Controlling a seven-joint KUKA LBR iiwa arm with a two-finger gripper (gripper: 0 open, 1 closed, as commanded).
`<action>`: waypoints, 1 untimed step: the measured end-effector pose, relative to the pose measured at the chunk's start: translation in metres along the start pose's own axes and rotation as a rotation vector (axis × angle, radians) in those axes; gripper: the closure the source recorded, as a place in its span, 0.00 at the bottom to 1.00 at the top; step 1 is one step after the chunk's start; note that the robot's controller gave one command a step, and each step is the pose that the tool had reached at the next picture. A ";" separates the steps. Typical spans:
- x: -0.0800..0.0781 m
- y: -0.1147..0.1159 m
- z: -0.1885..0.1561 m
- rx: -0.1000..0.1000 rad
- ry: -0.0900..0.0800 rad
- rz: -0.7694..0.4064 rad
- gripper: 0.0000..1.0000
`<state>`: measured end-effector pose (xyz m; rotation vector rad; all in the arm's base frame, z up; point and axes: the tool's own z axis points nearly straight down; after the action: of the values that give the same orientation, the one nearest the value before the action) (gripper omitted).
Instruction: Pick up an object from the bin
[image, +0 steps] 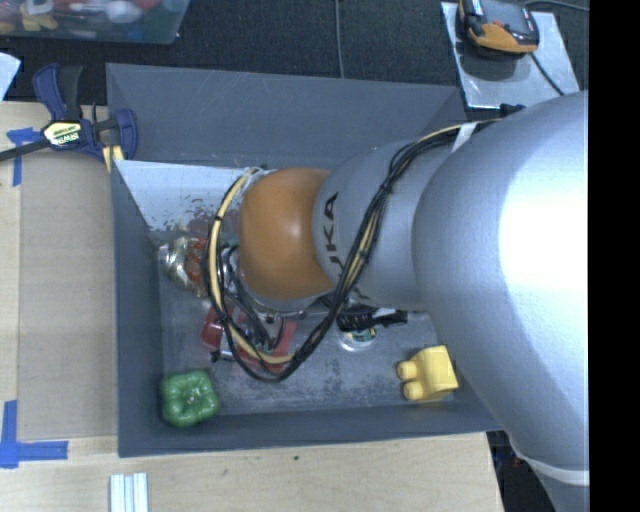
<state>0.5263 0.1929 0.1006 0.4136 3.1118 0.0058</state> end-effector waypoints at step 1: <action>-0.013 -0.012 0.032 -0.003 -0.003 0.033 0.00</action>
Offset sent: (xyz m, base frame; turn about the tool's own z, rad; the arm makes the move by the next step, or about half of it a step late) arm -0.0144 -0.0485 -0.0306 0.1924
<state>0.5361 0.1782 0.0684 0.4646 3.1007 0.0105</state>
